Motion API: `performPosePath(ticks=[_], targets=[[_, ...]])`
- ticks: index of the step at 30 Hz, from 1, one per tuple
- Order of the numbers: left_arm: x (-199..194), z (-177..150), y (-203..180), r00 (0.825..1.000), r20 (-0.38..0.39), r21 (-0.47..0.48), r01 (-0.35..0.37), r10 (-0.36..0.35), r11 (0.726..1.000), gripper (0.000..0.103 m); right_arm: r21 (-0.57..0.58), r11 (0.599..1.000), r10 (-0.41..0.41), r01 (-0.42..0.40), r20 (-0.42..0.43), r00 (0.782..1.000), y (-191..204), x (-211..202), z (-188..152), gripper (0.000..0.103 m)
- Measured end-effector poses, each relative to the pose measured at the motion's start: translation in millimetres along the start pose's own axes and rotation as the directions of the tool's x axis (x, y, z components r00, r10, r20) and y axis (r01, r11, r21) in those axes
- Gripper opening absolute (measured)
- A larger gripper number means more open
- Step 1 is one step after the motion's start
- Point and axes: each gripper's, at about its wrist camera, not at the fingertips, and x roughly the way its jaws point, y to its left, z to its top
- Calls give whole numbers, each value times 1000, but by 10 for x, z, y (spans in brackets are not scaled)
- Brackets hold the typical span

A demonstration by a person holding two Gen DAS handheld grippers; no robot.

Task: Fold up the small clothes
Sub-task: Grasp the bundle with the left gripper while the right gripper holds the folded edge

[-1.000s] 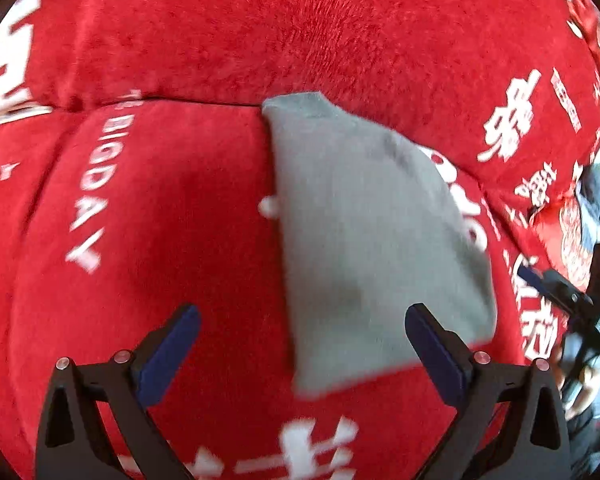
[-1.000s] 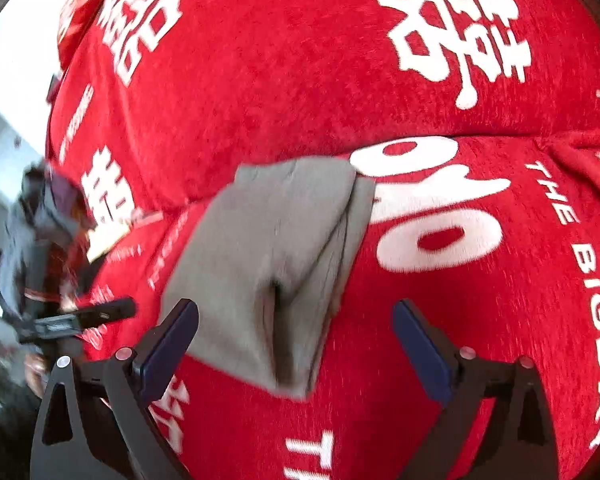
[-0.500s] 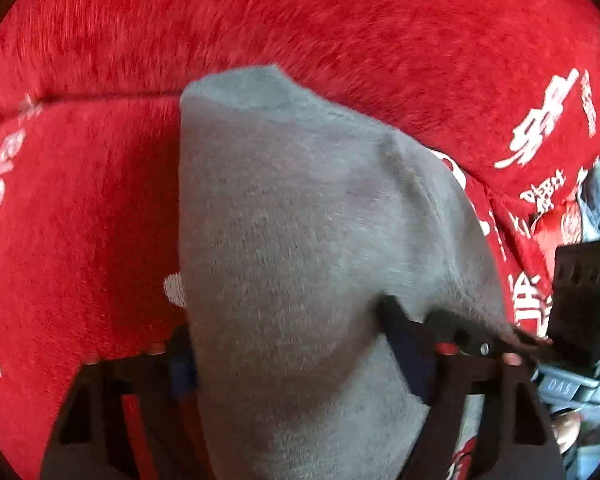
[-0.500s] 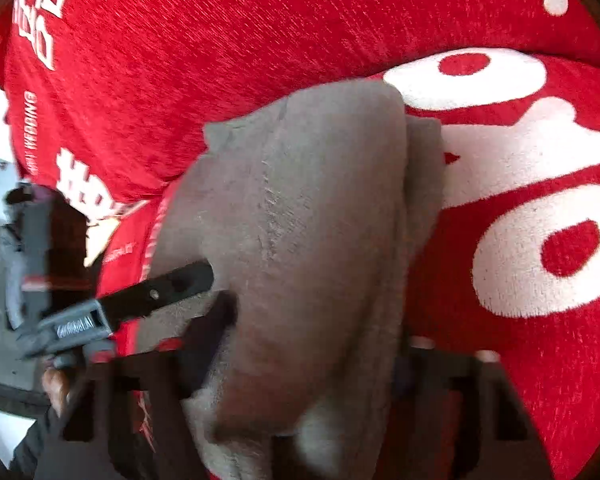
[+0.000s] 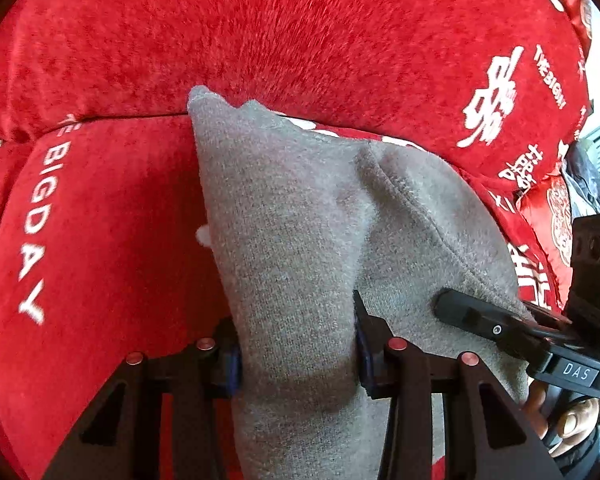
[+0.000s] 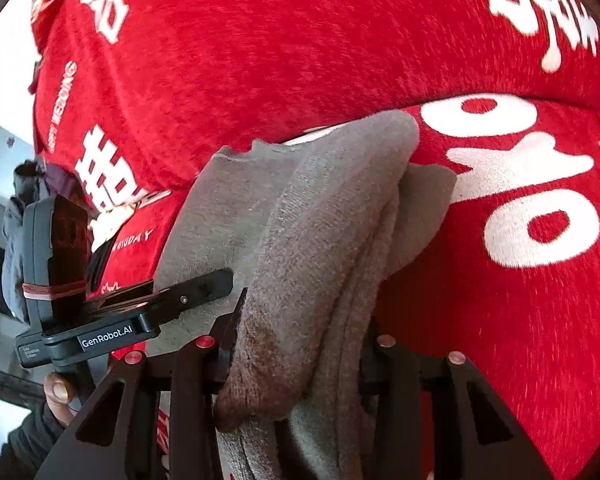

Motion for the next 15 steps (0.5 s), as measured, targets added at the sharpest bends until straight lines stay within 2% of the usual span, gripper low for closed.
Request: performPosePath(ticks=[7,15], targets=[[-458,-428,71,999,31,14,-20,20,1000,44,-55,998,-3,3,11,1000,386,-171,-323,42],[-804,-912,79,998,56,23,-36,35,999,44,-109,994,-19,22,25,1000,746,-382,-770,42]])
